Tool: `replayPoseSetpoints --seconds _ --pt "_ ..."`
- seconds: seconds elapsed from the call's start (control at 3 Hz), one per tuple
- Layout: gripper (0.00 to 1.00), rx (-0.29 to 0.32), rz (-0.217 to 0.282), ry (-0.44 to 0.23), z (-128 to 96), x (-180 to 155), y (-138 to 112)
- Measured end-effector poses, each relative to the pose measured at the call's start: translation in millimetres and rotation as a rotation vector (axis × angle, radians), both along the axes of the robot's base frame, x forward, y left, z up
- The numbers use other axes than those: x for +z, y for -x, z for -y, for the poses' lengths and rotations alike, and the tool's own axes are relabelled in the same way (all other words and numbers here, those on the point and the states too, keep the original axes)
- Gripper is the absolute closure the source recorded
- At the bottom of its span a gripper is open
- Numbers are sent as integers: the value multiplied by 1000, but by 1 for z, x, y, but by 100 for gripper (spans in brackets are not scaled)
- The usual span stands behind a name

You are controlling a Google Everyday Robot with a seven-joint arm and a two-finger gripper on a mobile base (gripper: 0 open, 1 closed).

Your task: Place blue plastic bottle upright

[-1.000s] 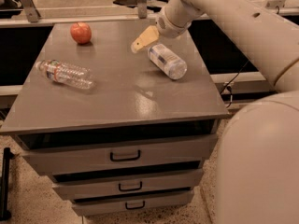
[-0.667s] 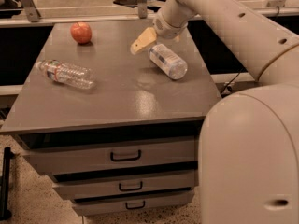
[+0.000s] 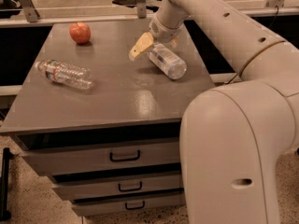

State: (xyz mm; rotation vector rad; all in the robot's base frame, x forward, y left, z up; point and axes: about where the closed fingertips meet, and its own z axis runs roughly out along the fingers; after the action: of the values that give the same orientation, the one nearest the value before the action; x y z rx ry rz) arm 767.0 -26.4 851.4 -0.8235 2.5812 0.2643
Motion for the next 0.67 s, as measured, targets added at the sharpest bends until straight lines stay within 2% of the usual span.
replayPoseSetpoints --seconds 0.33,0.67 --pt "19 16 -29 45 0 -5 6" --pt "41 40 -24 102 -3 -4 6"
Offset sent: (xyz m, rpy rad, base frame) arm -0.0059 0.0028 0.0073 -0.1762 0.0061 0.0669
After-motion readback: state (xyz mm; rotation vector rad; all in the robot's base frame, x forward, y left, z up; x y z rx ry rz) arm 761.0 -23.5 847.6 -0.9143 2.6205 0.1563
